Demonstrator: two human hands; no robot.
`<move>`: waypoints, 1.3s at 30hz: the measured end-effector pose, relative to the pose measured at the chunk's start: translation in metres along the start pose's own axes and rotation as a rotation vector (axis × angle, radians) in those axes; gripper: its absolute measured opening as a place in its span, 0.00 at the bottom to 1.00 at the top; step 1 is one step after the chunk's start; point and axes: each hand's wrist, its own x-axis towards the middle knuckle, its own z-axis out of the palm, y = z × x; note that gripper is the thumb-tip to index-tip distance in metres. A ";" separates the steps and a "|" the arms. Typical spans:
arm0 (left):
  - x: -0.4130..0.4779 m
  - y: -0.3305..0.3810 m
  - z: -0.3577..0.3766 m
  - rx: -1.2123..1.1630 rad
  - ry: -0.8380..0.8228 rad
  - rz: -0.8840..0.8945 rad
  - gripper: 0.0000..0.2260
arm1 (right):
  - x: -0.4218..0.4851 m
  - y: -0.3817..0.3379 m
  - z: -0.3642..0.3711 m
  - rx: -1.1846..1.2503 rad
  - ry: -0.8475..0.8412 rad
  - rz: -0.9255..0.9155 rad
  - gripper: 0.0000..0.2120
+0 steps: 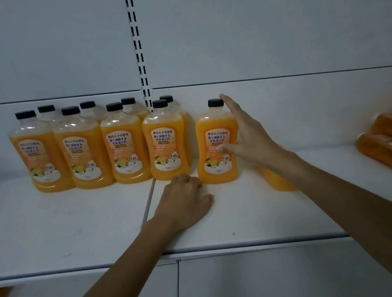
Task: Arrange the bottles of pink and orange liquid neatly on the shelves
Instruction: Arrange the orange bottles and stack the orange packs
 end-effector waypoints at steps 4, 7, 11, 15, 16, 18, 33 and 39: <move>-0.001 0.002 0.000 0.013 0.019 -0.006 0.20 | 0.027 0.008 0.016 -0.032 0.028 0.054 0.49; -0.001 0.002 -0.001 0.005 0.020 -0.016 0.21 | 0.042 0.014 0.029 -0.023 0.052 0.089 0.49; -0.003 0.004 -0.004 0.017 0.007 -0.007 0.21 | 0.058 0.023 0.036 -0.131 0.063 0.108 0.49; -0.003 0.006 -0.005 0.032 -0.002 -0.006 0.21 | 0.061 0.028 0.029 -0.141 0.036 0.151 0.49; -0.002 0.006 -0.005 0.033 -0.001 -0.007 0.21 | 0.061 0.029 0.028 -0.160 0.029 0.157 0.49; -0.002 0.006 -0.006 0.029 0.004 -0.005 0.21 | 0.059 0.031 0.029 -0.155 0.012 0.150 0.46; 0.029 0.071 0.007 -0.265 -0.023 -0.083 0.20 | -0.012 0.115 -0.058 -0.160 -0.369 0.581 0.40; 0.057 0.139 0.037 -0.109 -0.266 -0.257 0.37 | -0.018 0.126 -0.048 -0.003 -0.278 0.549 0.28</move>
